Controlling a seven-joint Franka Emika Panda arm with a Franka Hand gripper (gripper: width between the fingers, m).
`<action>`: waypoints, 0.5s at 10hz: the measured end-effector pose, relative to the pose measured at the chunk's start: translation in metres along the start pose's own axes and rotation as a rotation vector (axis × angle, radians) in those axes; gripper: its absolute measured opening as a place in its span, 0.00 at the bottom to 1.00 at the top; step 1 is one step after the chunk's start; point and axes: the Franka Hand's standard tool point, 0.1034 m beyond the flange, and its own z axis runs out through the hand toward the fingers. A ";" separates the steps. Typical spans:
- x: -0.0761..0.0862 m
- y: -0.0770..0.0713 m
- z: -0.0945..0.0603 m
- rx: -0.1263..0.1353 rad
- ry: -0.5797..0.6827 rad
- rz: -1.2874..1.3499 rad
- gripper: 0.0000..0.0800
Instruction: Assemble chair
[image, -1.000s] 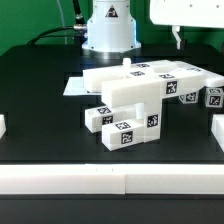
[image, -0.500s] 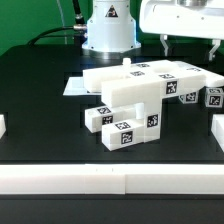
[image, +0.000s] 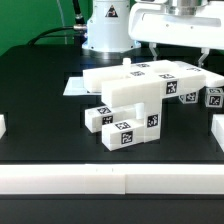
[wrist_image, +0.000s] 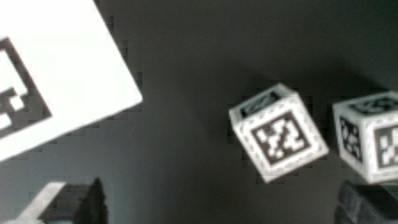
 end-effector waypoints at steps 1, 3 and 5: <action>0.010 0.000 -0.001 0.001 0.008 -0.005 0.81; 0.026 -0.002 -0.003 0.005 0.024 -0.026 0.81; 0.034 -0.002 -0.006 0.012 0.033 -0.042 0.81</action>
Offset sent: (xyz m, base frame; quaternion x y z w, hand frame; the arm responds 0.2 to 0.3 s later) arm 0.0357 -0.0066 0.0082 0.0364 0.0061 -0.0340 0.9987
